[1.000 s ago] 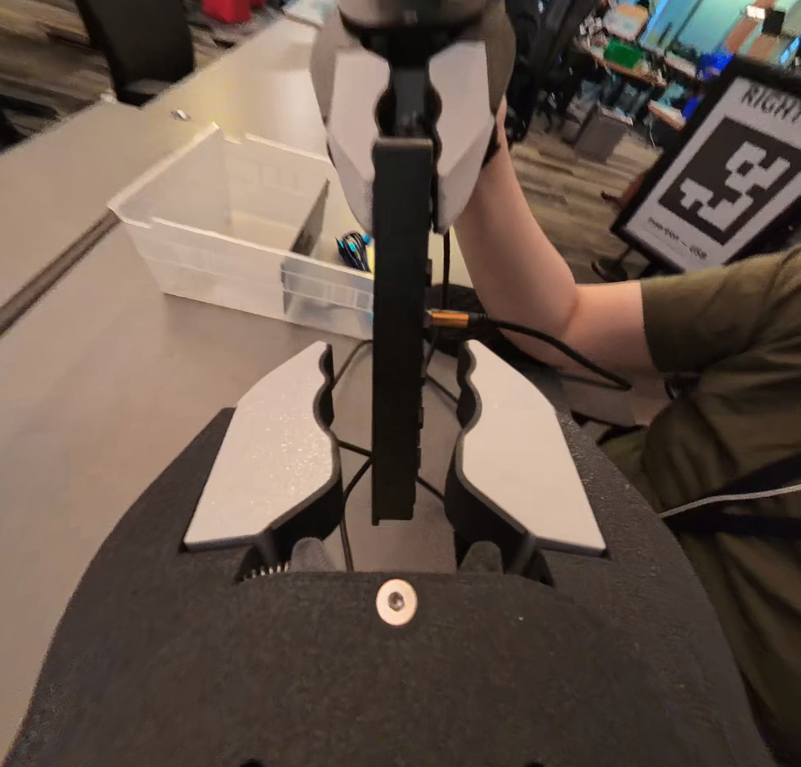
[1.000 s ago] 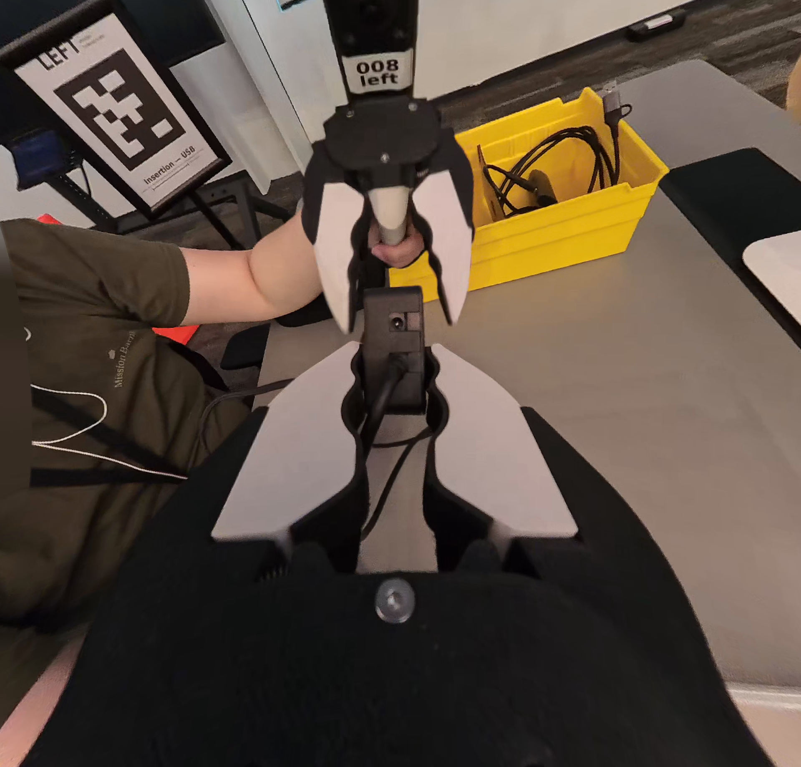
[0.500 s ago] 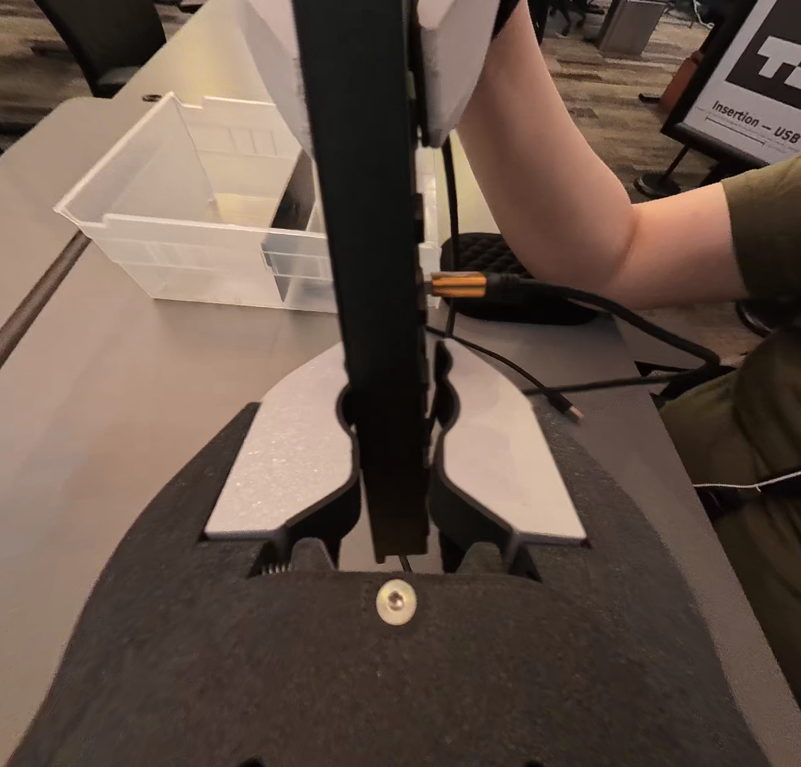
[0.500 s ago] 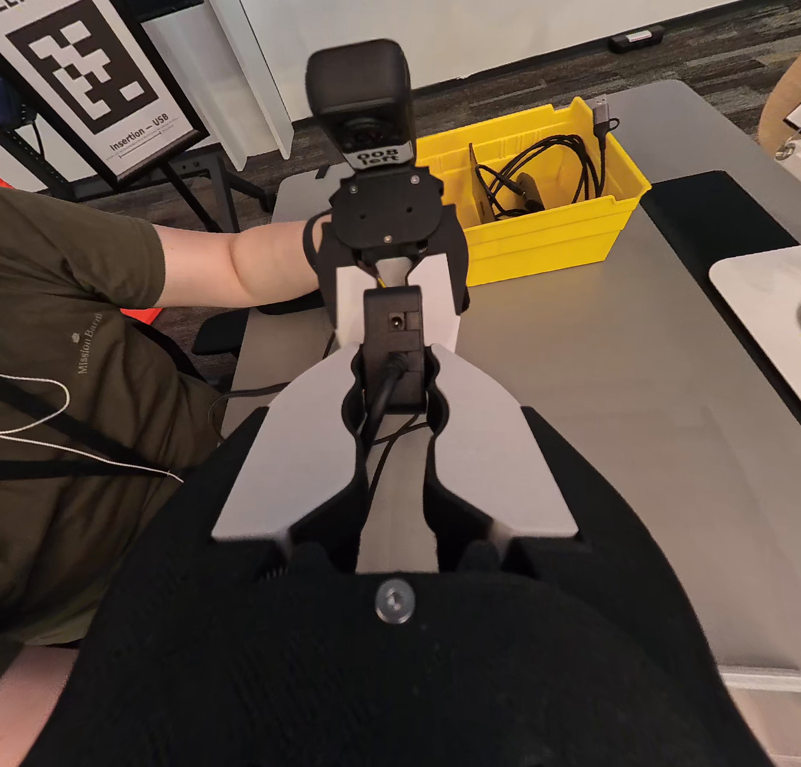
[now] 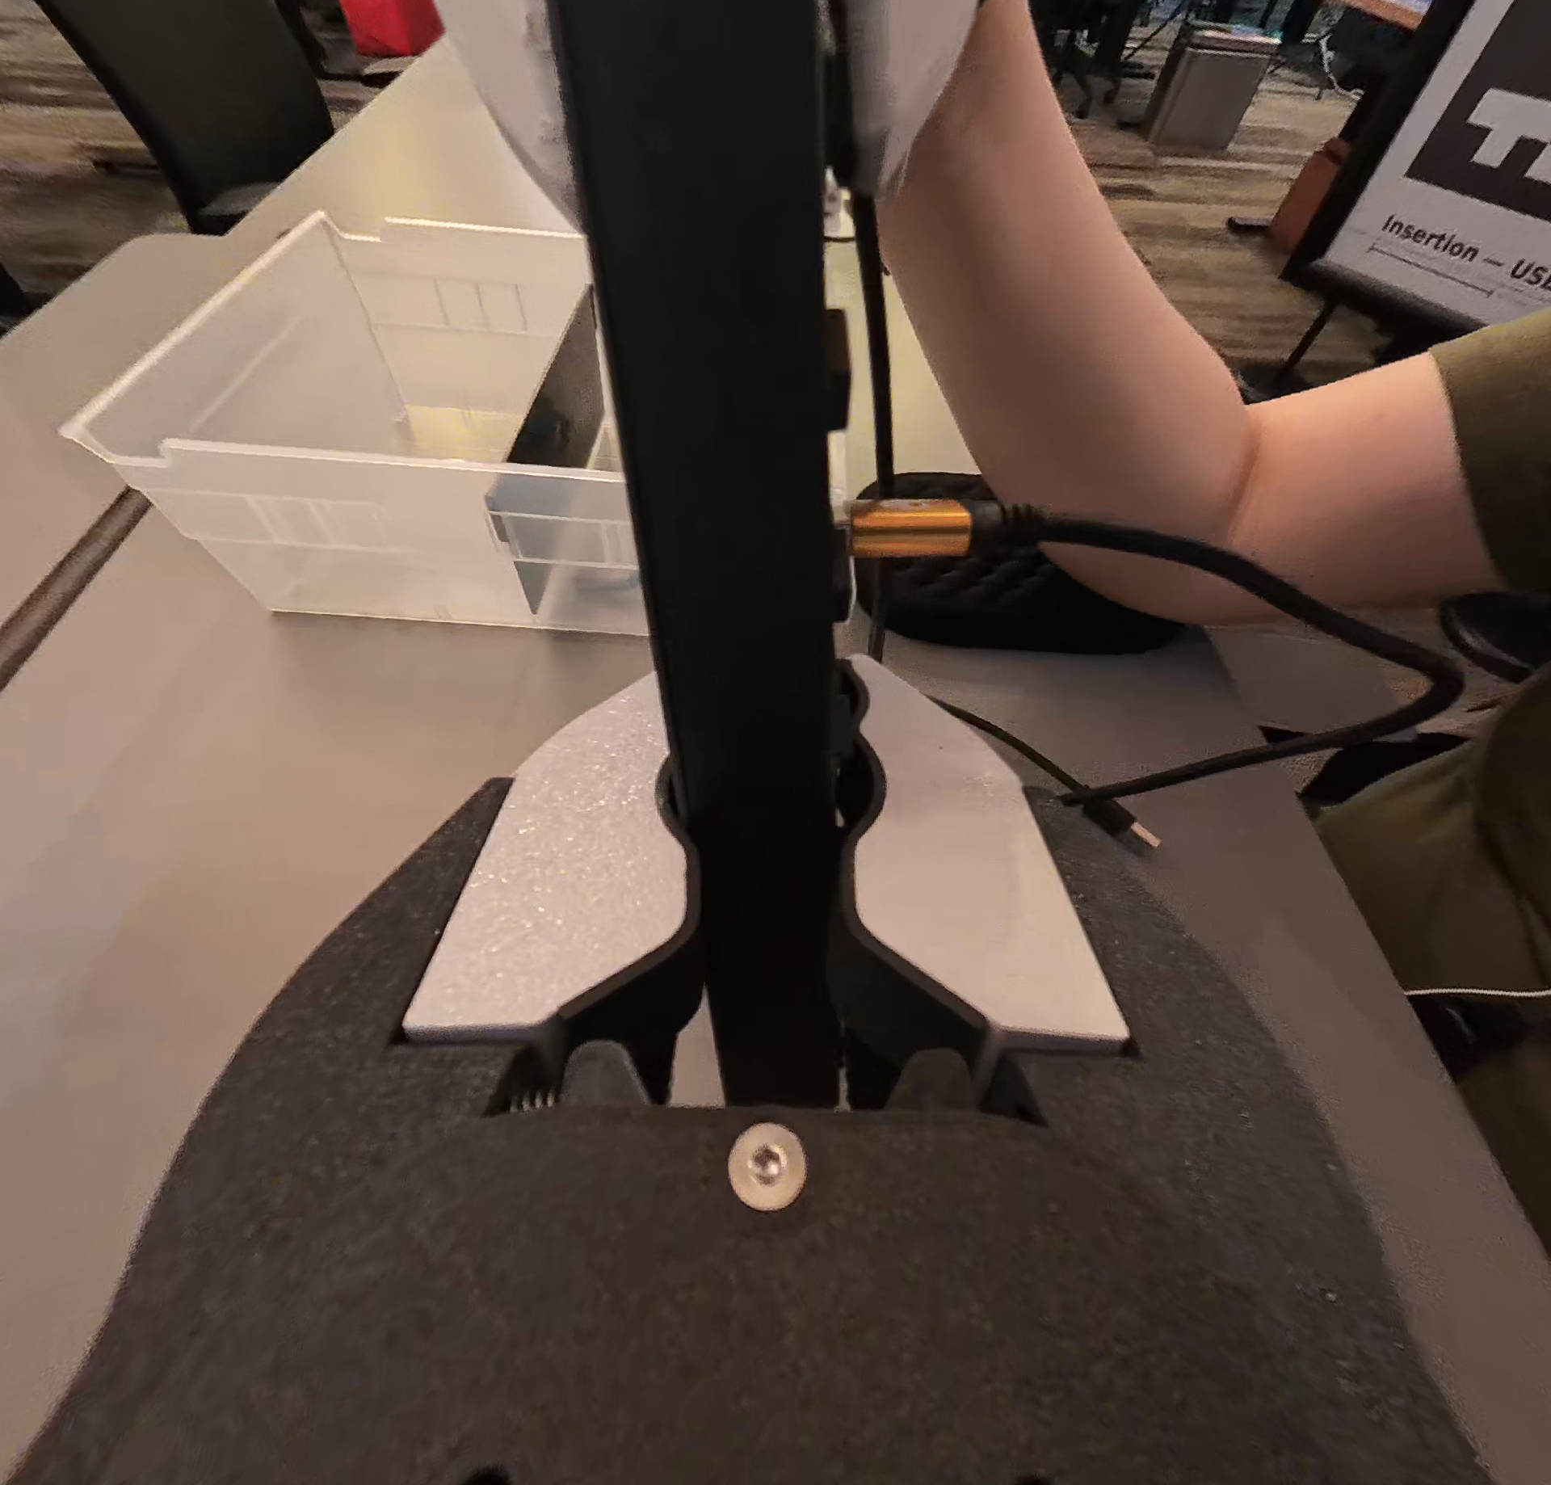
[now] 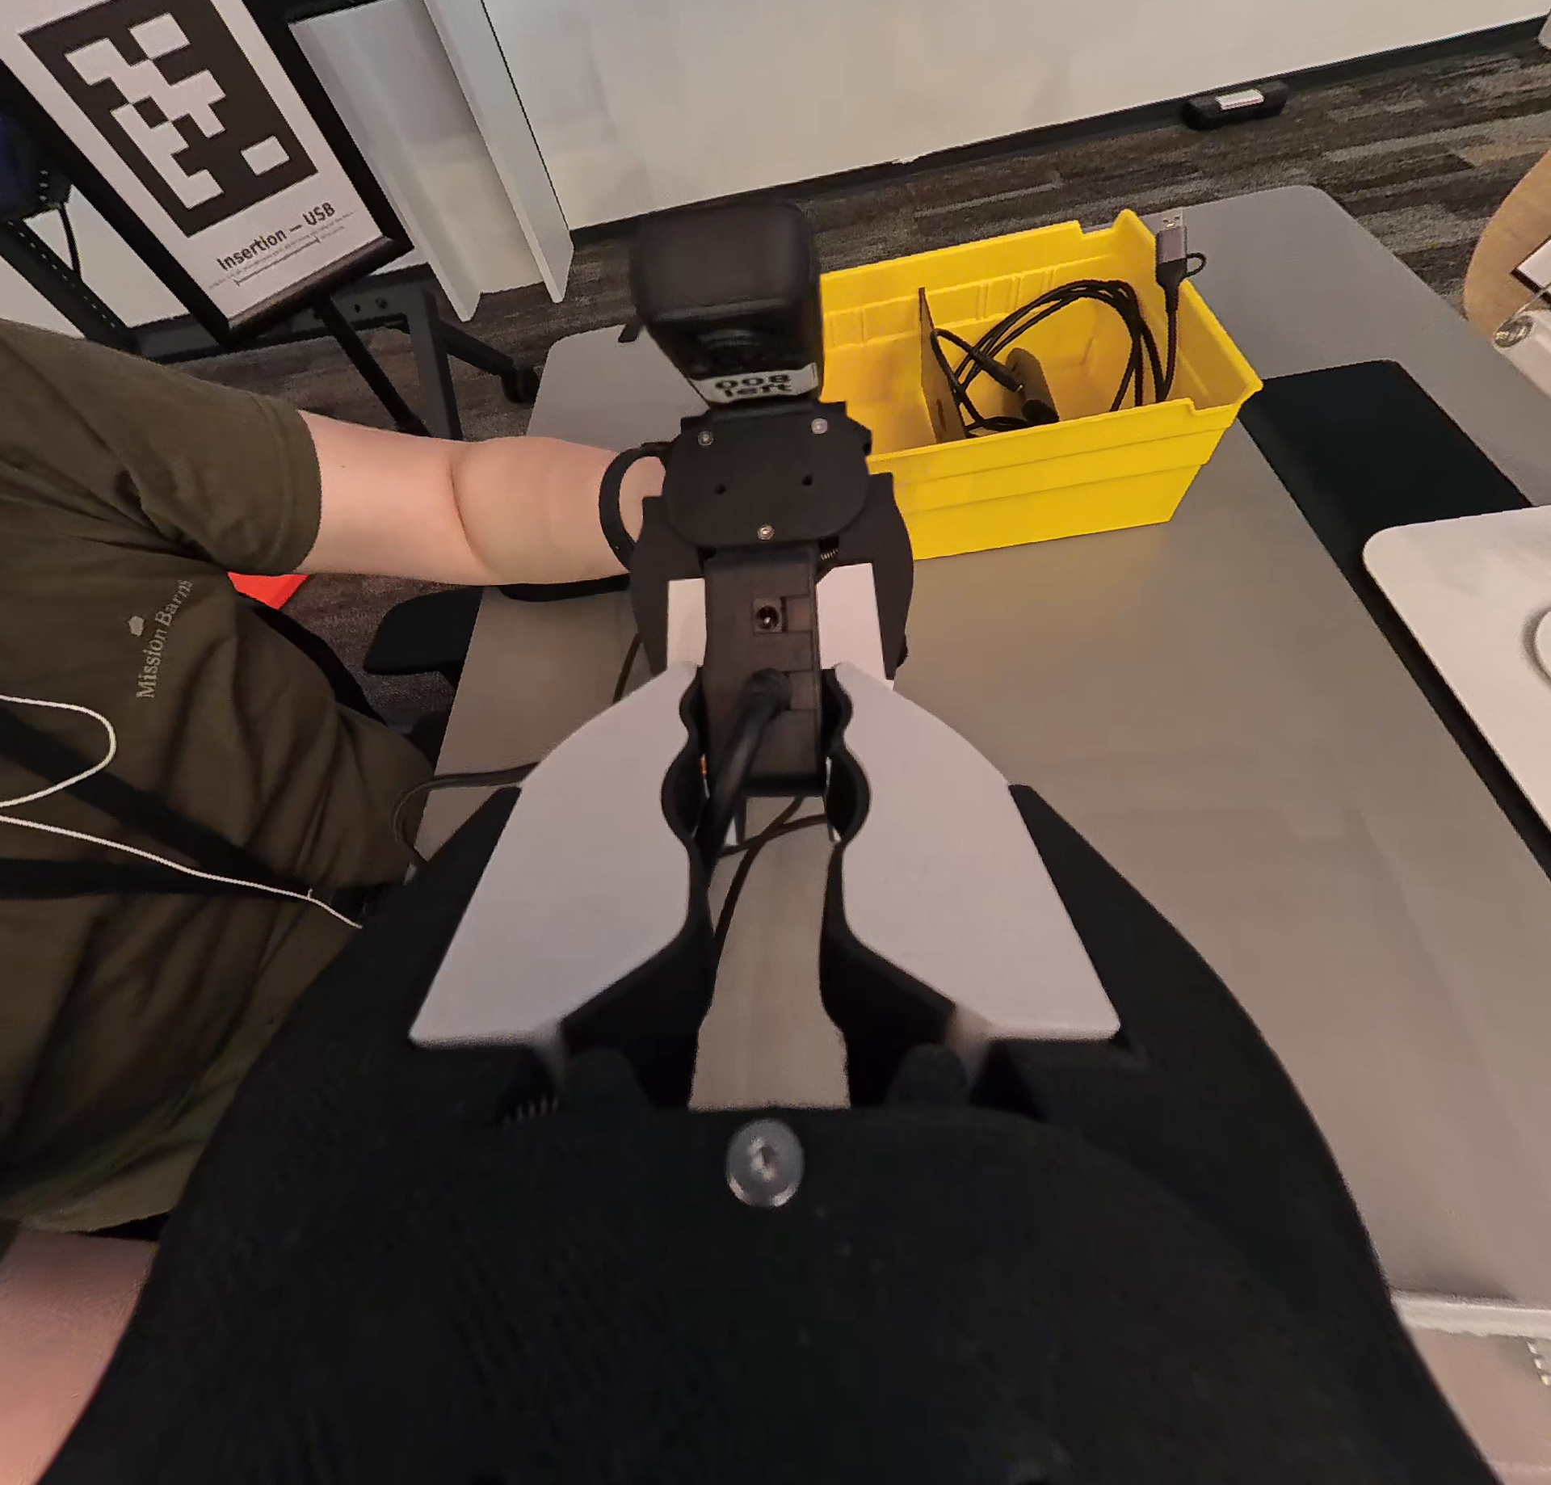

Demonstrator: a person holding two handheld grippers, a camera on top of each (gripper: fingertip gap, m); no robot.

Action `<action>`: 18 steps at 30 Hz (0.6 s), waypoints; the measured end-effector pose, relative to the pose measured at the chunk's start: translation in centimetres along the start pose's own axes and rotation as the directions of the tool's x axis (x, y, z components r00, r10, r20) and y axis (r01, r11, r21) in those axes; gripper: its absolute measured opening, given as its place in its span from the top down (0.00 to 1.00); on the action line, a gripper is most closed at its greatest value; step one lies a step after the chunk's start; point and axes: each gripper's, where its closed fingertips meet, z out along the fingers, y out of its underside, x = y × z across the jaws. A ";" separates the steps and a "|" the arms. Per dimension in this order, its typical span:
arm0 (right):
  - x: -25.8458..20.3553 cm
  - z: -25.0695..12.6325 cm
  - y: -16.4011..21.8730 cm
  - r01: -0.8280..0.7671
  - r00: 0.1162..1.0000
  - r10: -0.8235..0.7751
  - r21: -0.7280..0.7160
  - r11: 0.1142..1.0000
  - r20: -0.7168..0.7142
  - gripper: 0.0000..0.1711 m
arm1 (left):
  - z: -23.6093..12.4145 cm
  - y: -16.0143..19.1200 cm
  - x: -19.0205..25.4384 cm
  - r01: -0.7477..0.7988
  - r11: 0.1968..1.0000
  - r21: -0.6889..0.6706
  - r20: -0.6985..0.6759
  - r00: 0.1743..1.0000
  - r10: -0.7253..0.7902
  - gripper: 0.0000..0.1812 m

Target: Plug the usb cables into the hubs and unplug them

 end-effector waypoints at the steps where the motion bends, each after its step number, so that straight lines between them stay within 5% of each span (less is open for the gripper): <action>1: 0.0 0.0 0.1 0.013 1.000 -0.013 -0.001 1.000 -0.001 0.85 | 0.1 0.0 0.0 0.013 1.000 -0.002 -0.003 1.000 -0.013 0.85; 18: 0.1 0.1 -0.1 0.010 1.000 -0.010 0.016 1.000 -0.004 0.85 | 0.2 -0.3 -0.1 0.049 0.998 0.037 -0.007 0.999 -0.049 0.85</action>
